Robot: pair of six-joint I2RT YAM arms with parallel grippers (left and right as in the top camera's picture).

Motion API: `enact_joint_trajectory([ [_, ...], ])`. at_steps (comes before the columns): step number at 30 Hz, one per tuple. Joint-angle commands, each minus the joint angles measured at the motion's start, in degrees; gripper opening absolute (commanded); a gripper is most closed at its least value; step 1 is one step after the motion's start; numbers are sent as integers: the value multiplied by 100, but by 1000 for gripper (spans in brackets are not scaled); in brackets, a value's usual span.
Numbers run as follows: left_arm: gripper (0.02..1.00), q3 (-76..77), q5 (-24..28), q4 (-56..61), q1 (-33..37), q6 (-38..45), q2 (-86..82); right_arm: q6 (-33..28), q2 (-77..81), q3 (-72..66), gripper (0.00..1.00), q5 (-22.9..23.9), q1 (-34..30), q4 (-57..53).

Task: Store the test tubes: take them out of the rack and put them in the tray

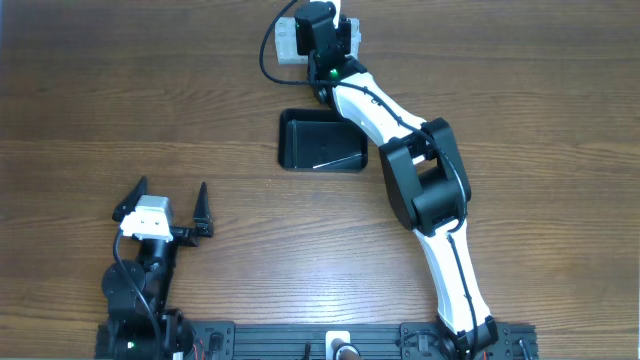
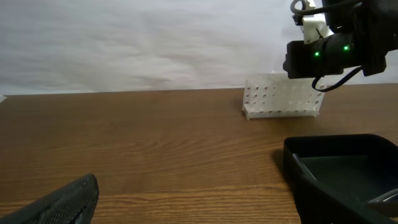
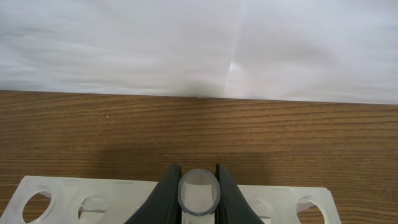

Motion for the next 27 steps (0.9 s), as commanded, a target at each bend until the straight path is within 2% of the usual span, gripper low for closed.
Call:
enact_joint_trajectory([
  [1,1000,-28,55,-2,28,81,-20,-35,-330,105,42,118,-39,28],
  [14,1000,-28,52,-2,28,81,-22,-291,-1665,105,12,120,-39,-114],
  [19,1000,-28,52,-2,28,81,-22,-284,-2041,105,12,118,24,-804],
  [22,1000,-28,52,-2,28,81,-20,44,-2232,105,12,74,109,-1620],
  [25,1000,-28,52,-2,28,81,-20,844,-2374,105,9,-540,184,-3067],
  [27,998,-28,52,-2,28,81,-22,1237,-2361,96,12,-1274,160,-3775],
])
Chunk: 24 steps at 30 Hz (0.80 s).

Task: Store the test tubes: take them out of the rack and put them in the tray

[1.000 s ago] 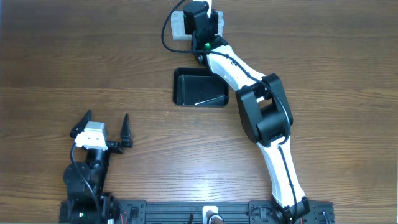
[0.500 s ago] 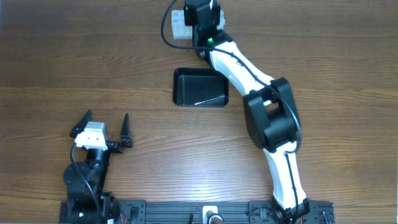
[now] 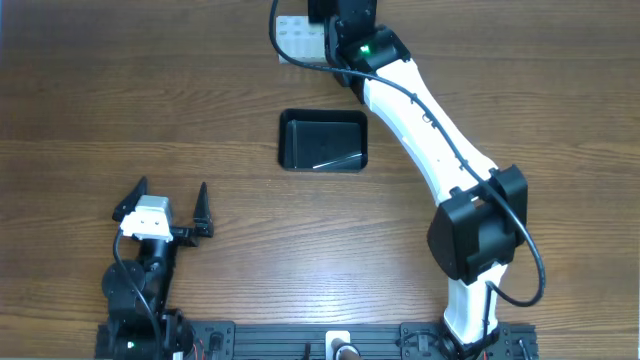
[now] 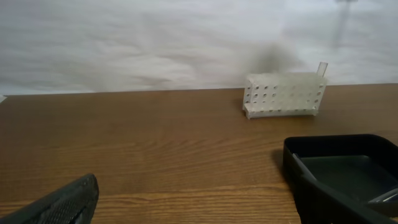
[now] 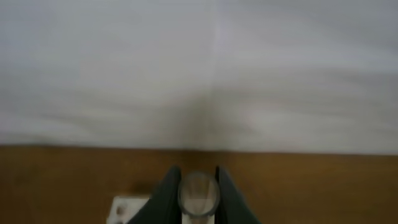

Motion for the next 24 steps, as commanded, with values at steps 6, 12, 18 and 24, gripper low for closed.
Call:
enact_joint_trajectory([
  [6,1000,-28,55,-2,28,79,-20,1320,-7,-306,12,-2702,-57,-1681],
  [12,1000,-28,52,-2,28,81,-22,1329,114,-505,34,-2966,-63,-2035],
  [18,1000,-28,55,-2,28,81,-20,1451,337,-741,18,-3156,-63,-2212],
  [24,1000,-28,52,-2,28,81,-20,1445,686,-741,14,-3150,-92,-2503],
])
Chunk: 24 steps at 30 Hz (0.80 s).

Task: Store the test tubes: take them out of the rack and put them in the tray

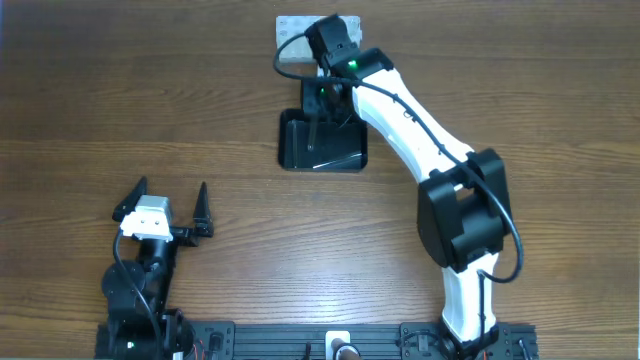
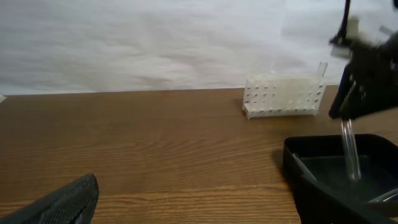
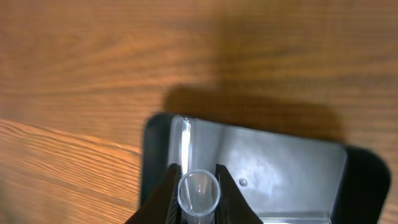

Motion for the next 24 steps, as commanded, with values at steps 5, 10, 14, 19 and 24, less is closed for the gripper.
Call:
enact_joint_trajectory([
  [5,998,-28,52,-2,28,81,-20,28,380,-50,12,-85,-96,-85],
  [10,1000,-28,52,-2,28,81,-20,31,566,-50,69,-66,-109,9],
  [14,1000,-28,52,-2,28,81,-20,31,586,-50,148,-37,-118,68],
  [19,1000,-28,52,-2,28,81,-20,7,586,-50,209,-24,-118,63],
  [24,1000,-28,52,-2,28,81,-20,-98,586,-48,338,-24,-114,42],
])
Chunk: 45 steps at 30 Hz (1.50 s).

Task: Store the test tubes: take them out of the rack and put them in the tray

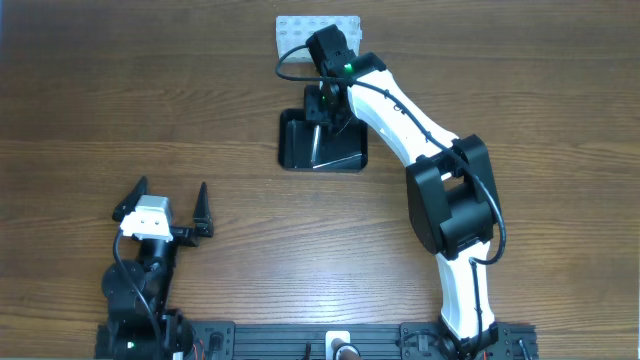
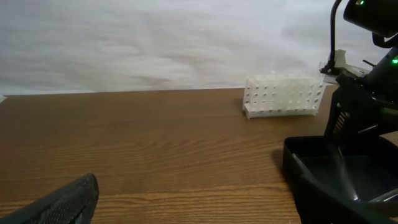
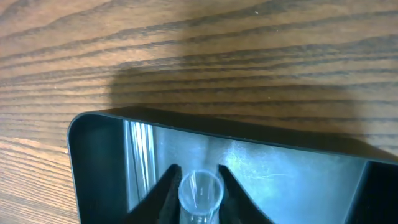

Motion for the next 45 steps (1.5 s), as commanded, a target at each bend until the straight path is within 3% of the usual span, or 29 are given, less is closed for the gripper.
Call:
enact_joint_trajectory([
  [1,1000,-28,52,-2,28,81,-22,-85,125,-33,351,17,-35,-2],
  [8,998,-28,55,-2,28,81,-20,-509,-221,59,610,22,-85,76],
  [12,1000,-28,52,-2,28,79,-22,-1220,-763,61,744,59,-251,568],
  [14,1000,-28,55,-2,28,81,-20,-1508,-964,61,847,463,-372,984],
  [16,1000,-28,55,-2,28,81,-20,-1650,-997,59,901,1276,-518,1661],
  [18,1000,-28,52,-2,28,81,-22,-1816,-861,59,947,1792,-623,2282],
  [21,998,-28,52,-2,28,81,-22,-2214,-557,59,991,1871,-726,3080],
  [35,1000,-28,52,-2,28,81,-20,-2168,437,59,934,1906,-863,4341],
  [41,1000,-28,52,-2,28,81,-20,-2072,522,59,682,1910,-872,4400],
  [45,1000,-28,52,-2,28,81,-20,-2000,522,59,581,1910,-872,4402],
])
